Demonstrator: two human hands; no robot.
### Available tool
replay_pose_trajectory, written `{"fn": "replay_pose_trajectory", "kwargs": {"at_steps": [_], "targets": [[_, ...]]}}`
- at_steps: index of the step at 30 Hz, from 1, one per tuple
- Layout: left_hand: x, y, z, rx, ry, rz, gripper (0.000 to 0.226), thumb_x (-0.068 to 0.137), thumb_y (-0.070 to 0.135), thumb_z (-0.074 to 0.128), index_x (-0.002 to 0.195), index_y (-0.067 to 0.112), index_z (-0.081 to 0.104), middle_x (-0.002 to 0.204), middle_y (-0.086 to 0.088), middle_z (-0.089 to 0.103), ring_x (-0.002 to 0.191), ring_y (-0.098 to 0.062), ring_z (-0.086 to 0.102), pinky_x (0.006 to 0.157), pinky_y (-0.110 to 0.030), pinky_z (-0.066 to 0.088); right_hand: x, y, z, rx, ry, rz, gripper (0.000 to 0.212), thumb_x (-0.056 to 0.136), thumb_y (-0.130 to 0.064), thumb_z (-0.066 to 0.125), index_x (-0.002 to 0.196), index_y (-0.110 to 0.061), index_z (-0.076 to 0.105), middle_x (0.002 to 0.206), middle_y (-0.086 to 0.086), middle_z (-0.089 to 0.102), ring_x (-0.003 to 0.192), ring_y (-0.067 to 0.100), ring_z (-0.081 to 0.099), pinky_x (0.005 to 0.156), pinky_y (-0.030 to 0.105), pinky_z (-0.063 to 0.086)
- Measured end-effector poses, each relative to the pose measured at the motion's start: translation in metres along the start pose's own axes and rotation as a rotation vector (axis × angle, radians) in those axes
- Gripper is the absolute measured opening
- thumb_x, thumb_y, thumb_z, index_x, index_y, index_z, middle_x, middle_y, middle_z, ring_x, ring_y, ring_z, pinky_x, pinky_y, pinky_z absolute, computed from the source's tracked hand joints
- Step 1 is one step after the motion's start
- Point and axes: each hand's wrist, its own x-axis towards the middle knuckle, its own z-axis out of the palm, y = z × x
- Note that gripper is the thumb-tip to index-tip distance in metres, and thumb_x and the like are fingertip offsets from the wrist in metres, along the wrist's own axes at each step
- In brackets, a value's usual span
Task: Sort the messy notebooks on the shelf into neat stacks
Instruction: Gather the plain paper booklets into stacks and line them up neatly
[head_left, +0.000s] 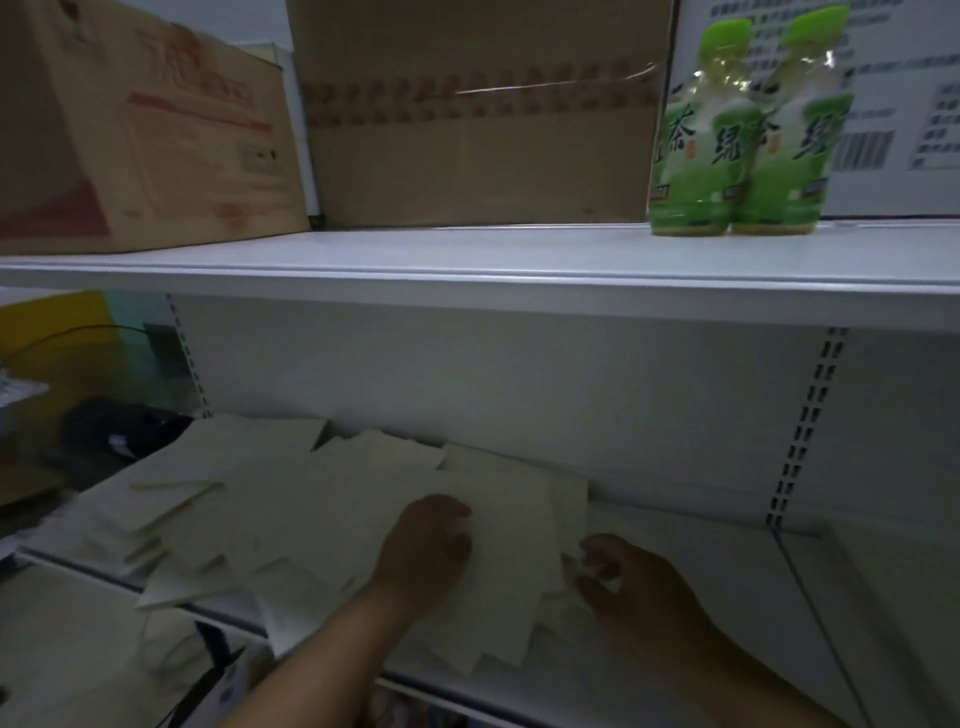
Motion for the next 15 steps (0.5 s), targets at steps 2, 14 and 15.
{"fn": "replay_pose_trajectory", "kwargs": {"at_steps": [2,14,15], "targets": [[0.011,-0.024,-0.005,0.089,-0.018,0.111,0.064,0.071,0.040,0.028,0.110,0.007,0.067,0.125,-0.014,0.060,0.125,-0.020,0.042,0.096,-0.033,0.049,0.011,-0.015,0.010,-0.073,-0.018,0.088,0.055,0.085,-0.049,0.053,0.133,-0.024,0.045,0.120,-0.009,0.061,0.114,0.012,0.056,0.092,0.023,0.043],[0.078,-0.021,-0.051,0.456,-0.396,0.089,0.065,0.078,0.054,0.065,0.130,0.020,0.045,0.135,-0.002,0.047,0.127,-0.020,0.044,0.101,-0.030,0.036,0.031,-0.018,0.020,-0.067,0.081,0.521,0.054,0.091,-0.049,0.051,0.131,-0.013,0.046,0.123,0.007,0.060,0.115,0.023,0.055,0.093,0.030,0.045],[0.080,-0.019,-0.057,0.386,-0.436,0.069,0.061,0.079,0.050,0.066,0.128,0.018,0.047,0.136,-0.002,0.047,0.127,-0.020,0.044,0.099,-0.029,0.037,0.034,-0.019,0.017,-0.046,0.065,0.554,0.052,0.091,-0.048,0.050,0.129,-0.011,0.049,0.124,0.009,0.059,0.117,0.024,0.054,0.091,0.029,0.044]]}}
